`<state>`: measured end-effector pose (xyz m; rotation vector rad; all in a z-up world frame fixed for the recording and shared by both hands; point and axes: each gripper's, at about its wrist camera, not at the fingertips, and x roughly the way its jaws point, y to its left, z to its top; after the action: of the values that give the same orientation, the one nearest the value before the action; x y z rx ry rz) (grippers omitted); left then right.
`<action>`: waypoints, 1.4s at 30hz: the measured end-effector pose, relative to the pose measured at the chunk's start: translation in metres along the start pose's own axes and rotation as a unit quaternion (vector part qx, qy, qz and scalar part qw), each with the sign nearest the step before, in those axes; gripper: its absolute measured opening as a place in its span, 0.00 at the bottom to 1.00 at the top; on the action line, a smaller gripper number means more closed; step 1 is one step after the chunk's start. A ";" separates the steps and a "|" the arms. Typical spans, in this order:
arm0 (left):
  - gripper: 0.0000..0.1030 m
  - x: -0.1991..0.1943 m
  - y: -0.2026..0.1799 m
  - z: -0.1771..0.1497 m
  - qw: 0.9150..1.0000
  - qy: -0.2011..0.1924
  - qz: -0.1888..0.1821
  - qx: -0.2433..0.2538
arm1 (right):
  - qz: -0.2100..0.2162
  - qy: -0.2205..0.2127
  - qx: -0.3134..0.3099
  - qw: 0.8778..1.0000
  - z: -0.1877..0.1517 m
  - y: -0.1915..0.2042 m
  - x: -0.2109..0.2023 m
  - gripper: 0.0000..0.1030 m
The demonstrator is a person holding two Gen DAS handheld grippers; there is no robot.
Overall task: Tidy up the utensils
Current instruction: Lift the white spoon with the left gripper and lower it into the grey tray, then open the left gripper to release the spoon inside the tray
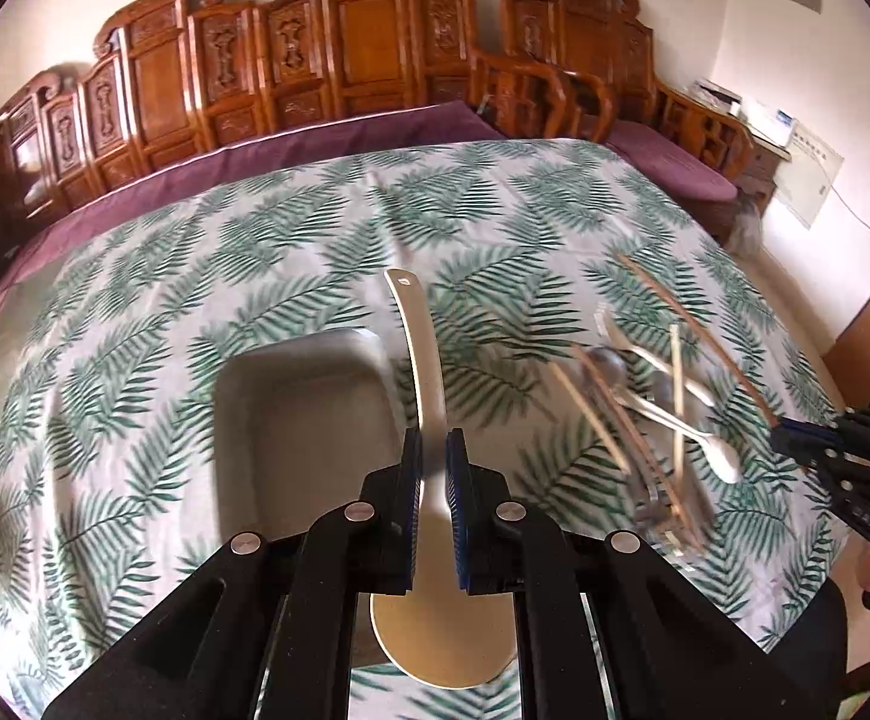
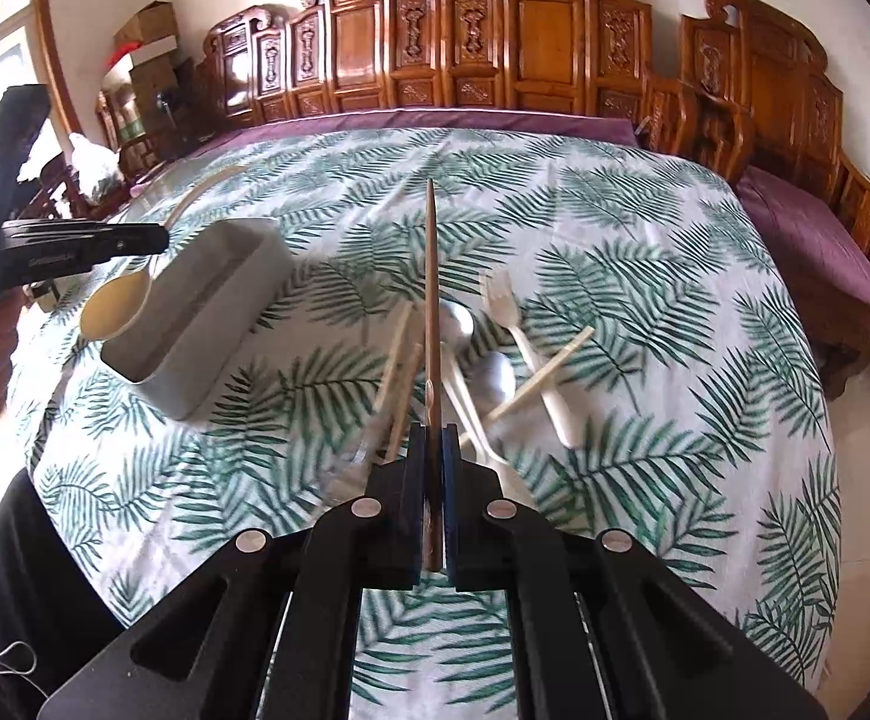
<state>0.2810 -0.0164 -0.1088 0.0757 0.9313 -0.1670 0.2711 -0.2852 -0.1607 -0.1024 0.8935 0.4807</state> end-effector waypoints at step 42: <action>0.21 -0.044 0.130 -0.045 0.998 -0.039 0.013 -0.054 | 0.041 0.064 -0.011 0.997 0.059 0.196 0.094 0.06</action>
<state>0.2426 0.1223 -0.1016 -0.0190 0.8596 -0.0945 0.2765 -0.0606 -0.1738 -0.1181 1.0217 0.5646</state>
